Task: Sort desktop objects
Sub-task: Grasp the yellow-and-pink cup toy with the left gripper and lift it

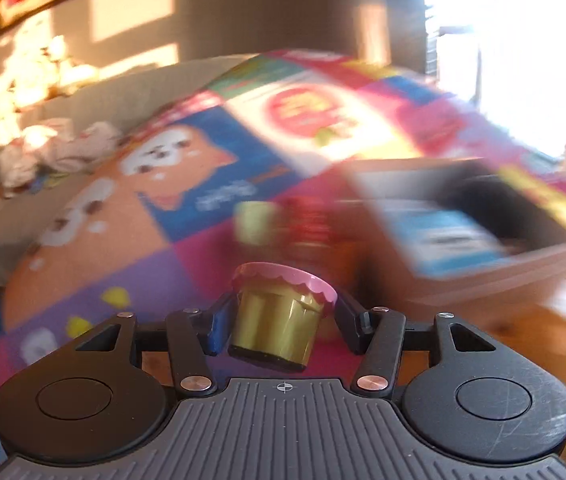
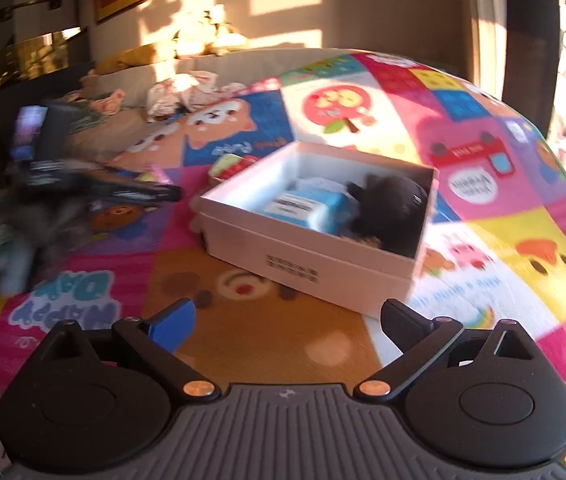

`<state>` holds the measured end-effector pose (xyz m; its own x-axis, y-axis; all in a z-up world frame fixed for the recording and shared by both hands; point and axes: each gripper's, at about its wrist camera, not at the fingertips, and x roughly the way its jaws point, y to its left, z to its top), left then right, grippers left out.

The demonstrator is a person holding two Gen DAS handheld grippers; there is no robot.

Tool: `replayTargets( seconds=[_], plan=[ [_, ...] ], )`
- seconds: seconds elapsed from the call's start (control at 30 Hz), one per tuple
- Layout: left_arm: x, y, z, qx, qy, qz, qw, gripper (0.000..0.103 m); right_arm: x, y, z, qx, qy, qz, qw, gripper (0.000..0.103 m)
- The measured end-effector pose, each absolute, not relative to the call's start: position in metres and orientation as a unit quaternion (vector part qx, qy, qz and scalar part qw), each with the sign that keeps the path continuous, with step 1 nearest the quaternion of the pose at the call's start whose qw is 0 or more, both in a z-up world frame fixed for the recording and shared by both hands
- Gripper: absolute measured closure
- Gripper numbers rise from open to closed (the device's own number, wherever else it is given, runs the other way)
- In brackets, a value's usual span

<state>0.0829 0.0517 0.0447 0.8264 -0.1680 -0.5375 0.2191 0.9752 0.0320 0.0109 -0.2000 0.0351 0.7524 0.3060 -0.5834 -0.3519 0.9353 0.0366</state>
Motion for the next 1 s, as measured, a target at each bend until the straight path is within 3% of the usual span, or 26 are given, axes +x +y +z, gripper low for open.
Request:
replayTargets(
  seconds=[0.3,0.47,0.53,0.6,0.77,1.0],
  plan=[
    [0.032,-0.041,0.034,0.043,0.228,-0.266,0.936,0.045,0.015,-0.226,0.036,0.027,0.285,0.119,0.951,0.004],
    [0.020,-0.046,0.013,0.060,0.277,-0.262,0.922,0.044,0.007,-0.238,0.039,0.031,0.280,0.107,0.953,0.003],
    [0.014,-0.039,0.007,0.073,0.298,-0.260,0.916,0.036,0.007,-0.241,0.037,0.029,0.283,0.107,0.953,0.002],
    [0.006,-0.030,0.005,0.082,0.310,-0.271,0.908,0.015,0.009,-0.242,0.034,0.033,0.289,0.107,0.951,0.002],
    [0.005,0.008,0.020,0.064,0.301,-0.258,0.916,0.006,0.011,-0.236,0.029,0.055,0.293,0.118,0.947,0.002],
    [0.071,0.052,0.029,-0.026,0.295,-0.168,0.940,0.014,0.006,-0.223,0.013,0.028,0.290,0.112,0.950,0.002]
  ],
)
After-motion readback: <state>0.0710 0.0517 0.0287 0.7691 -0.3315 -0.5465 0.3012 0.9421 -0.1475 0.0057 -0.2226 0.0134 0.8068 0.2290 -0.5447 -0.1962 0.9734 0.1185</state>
